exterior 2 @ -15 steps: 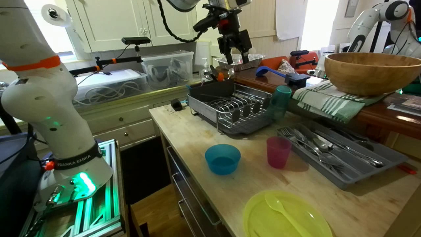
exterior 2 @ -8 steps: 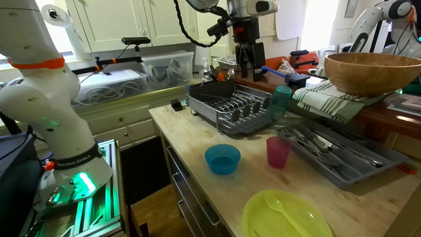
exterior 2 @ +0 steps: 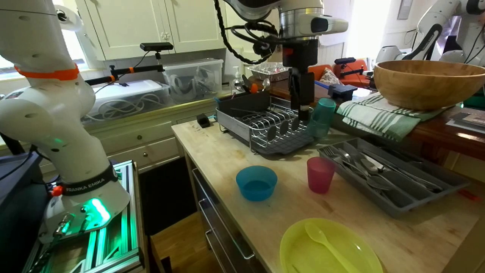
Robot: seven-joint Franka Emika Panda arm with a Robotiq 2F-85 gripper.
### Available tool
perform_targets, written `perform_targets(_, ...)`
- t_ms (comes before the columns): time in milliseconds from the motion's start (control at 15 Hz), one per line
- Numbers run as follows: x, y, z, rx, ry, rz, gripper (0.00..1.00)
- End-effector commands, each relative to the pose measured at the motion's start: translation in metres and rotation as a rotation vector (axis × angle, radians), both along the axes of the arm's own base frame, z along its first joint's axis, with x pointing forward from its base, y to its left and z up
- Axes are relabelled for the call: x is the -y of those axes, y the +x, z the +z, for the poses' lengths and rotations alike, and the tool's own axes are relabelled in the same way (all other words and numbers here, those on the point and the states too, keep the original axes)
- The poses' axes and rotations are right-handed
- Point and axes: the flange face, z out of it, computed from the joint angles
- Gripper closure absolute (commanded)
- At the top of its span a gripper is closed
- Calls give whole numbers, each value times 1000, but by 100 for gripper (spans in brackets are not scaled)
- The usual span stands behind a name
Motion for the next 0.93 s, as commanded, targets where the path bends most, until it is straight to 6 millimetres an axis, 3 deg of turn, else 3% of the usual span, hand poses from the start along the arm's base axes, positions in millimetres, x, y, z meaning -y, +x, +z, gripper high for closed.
perform_targets(0, -1, 2, 1, -1, 1, -1, 0)
perform_targets(133, 3, 9, -7, 25, -52, -91, 0)
perform_targets(333, 35, 9, -19, 41, -70, -271, 0)
perform_targets(600, 73, -5, -40, 37, -28, -488, 0)
perform_targets(867, 122, -21, -47, 93, -12, -617, 0)
